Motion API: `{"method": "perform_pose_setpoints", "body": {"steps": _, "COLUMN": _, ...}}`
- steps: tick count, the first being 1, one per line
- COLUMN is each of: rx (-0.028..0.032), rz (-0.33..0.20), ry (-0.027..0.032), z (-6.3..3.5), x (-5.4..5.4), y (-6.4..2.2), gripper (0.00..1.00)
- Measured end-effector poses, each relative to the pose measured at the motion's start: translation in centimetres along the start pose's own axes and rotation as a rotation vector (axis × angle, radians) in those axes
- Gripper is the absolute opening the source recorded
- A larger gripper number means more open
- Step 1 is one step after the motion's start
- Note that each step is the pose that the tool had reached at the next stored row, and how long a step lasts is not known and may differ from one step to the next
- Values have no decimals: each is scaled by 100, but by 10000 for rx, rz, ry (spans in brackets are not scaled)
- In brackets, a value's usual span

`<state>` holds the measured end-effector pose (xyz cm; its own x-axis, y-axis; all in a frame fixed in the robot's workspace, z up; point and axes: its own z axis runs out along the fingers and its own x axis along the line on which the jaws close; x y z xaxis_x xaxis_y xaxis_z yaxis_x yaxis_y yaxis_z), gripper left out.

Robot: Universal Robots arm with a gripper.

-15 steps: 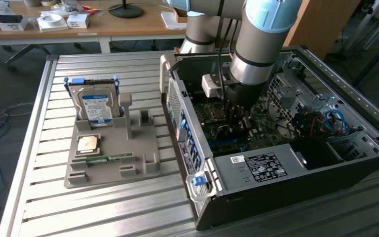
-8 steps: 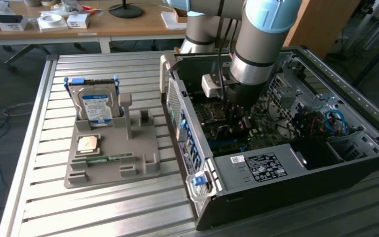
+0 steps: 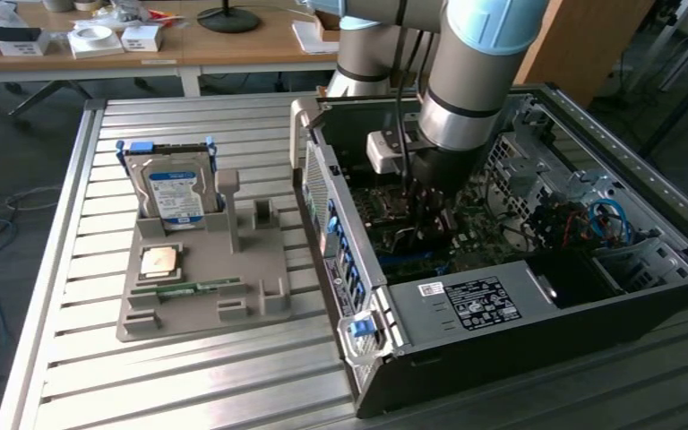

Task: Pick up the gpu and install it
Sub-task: 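Insert the gpu into the slot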

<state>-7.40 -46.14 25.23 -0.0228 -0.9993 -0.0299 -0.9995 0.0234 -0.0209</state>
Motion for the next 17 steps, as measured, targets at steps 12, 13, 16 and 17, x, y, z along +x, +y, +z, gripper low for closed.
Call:
{"method": "perform_pose_setpoints", "body": {"steps": 12, "rx": 0, "rz": 0, "ry": 0, "z": -292, "x": -9, "y": -6, "gripper": 33}}
{"method": "perform_pose_setpoints", "body": {"steps": 13, "rx": 0, "rz": 0, "ry": 0, "z": -303, "x": -9, "y": -7, "gripper": 33}}
{"method": "perform_pose_setpoints", "body": {"steps": 16, "rx": 0, "rz": 0, "ry": -1, "z": -343, "x": -10, "y": -7, "gripper": 33}}
{"method": "perform_pose_setpoints", "body": {"steps": 17, "rx": 0, "rz": 0, "ry": -1, "z": -360, "x": -11, "y": -8, "gripper": 33}}
